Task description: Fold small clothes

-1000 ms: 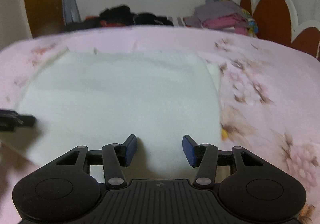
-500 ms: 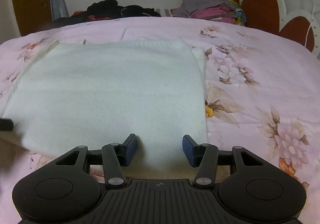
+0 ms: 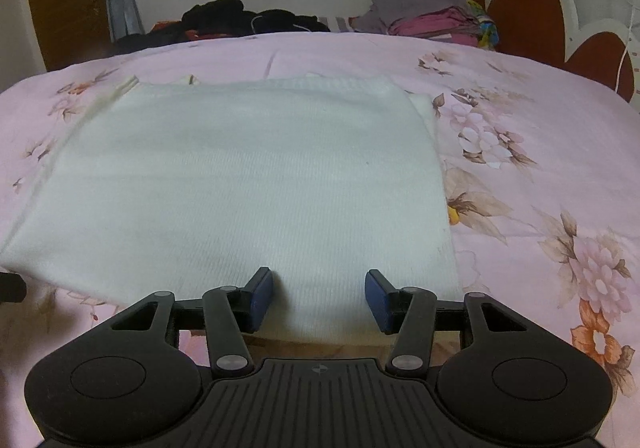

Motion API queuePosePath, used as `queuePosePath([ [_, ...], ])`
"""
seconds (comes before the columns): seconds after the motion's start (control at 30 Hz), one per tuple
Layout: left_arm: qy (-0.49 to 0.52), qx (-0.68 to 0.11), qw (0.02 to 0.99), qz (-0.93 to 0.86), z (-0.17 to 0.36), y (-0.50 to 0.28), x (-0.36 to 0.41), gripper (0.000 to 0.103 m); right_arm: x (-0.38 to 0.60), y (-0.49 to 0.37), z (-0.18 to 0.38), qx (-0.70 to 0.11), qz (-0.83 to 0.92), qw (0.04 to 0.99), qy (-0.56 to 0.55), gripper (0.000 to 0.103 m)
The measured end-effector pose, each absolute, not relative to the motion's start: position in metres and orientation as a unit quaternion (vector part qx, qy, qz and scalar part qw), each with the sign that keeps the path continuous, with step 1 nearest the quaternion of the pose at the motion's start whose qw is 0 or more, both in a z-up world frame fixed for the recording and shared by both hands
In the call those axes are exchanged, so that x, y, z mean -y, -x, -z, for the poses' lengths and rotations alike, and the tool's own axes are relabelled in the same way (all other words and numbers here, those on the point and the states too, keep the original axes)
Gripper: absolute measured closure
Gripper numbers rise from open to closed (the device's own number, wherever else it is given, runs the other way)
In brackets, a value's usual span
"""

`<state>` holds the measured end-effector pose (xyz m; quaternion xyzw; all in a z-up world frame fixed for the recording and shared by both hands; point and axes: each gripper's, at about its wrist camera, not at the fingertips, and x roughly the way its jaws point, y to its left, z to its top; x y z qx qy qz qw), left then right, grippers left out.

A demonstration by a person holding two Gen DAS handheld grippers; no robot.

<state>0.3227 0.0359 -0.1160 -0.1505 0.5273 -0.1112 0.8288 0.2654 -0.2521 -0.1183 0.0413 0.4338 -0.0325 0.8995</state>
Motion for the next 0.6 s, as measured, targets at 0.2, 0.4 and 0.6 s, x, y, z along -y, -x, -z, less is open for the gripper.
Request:
queuePosePath([
  [0.2,0.235,-0.53,0.805,0.124,0.127,-0.331,-0.045,0.03,0.248,-0.261,0.11,-0.43,0.033,0.901,-0.048,0.052],
  [0.4,0.329,-0.505,0.788,0.125,0.144,-0.342,-0.054,0.024,0.239,-0.258,0.093,-0.414,0.015,0.909,-0.046,0.052],
  [0.6,0.392,-0.46,0.789,0.111,0.157,-0.358,-0.056,0.037,0.233,-0.288,0.091,-0.407,-0.012,0.912,-0.052,0.052],
])
